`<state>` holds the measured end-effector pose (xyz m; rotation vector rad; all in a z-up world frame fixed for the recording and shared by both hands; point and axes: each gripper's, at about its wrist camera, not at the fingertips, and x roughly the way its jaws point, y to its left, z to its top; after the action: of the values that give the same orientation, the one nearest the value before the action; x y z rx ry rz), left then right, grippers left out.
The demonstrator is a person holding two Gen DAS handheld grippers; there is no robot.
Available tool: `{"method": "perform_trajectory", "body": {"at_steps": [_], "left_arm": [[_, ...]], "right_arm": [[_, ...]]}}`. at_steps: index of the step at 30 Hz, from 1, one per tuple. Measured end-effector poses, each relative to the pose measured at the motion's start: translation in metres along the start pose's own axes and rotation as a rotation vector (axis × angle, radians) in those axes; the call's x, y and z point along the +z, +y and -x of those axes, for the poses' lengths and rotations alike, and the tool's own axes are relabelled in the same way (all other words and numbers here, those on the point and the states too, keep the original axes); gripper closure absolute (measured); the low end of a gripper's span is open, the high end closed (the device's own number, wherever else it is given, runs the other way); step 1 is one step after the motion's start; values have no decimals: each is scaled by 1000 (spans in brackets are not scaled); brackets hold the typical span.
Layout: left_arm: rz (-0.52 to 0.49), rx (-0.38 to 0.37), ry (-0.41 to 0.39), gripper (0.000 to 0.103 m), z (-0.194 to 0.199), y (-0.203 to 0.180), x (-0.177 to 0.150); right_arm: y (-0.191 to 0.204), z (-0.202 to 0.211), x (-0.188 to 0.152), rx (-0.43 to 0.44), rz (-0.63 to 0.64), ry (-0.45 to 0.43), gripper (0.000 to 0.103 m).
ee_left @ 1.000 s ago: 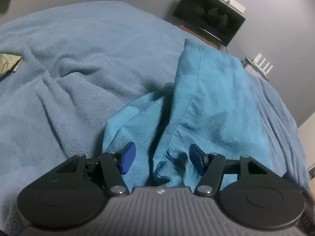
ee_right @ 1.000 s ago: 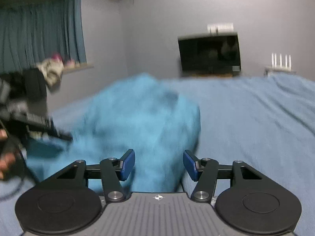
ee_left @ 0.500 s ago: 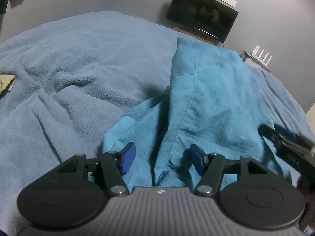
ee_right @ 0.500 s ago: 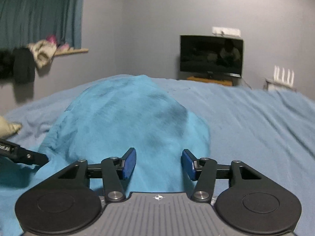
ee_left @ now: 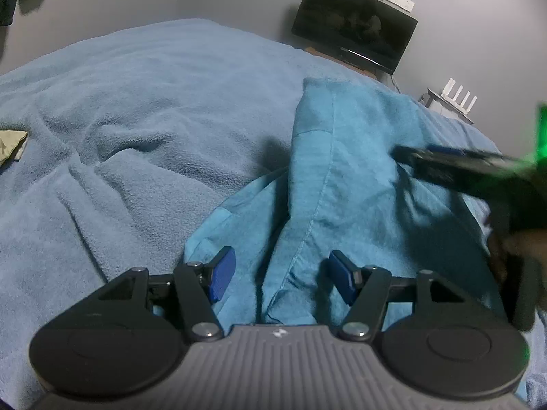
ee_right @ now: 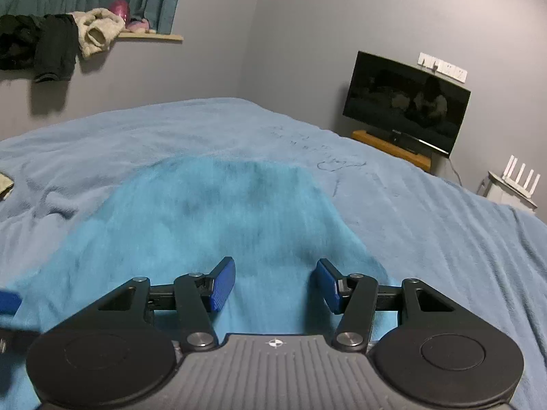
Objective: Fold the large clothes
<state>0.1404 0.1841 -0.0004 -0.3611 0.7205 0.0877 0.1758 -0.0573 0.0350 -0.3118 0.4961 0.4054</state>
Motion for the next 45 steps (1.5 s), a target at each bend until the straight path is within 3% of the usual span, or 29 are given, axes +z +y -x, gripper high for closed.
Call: {"method": "perform_trajectory", "body": {"at_steps": [9, 13, 16, 18, 20, 22, 24, 26, 32, 39, 45], "left_arm": [[-25, 7, 19, 41, -9, -3, -3], [-4, -18, 18, 41, -13, 3, -3], [-8, -19, 17, 41, -13, 4, -3], [-8, -20, 15, 41, -12, 5, -3], [-10, -18, 13, 41, -10, 4, -3], [-11, -16, 13, 41, -9, 4, -3], [-6, -12, 14, 41, -8, 4, -3], [-3, -8, 15, 41, -7, 4, -2], [1, -4, 15, 41, -7, 7, -3], [-4, -3, 23, 41, -11, 6, 0], [15, -18, 26, 41, -19, 9, 0]], "right_arm": [[30, -75, 25, 46, -140, 128, 48], [28, -69, 31, 179, -168, 112, 51], [4, -44, 33, 193, -203, 51, 51], [-20, -23, 26, 149, -245, 0, 43], [-45, -3, 14, 103, -325, -32, 18], [-74, 10, -5, 105, -427, -56, 13], [-104, 13, -30, 126, -539, -24, 13], [-127, 7, -52, 183, -663, 27, 13], [-158, -43, -106, 477, -1015, 155, 9], [-163, -105, -145, 711, -1199, 228, 0], [-152, -159, -151, 822, -1243, 197, 0]]}}
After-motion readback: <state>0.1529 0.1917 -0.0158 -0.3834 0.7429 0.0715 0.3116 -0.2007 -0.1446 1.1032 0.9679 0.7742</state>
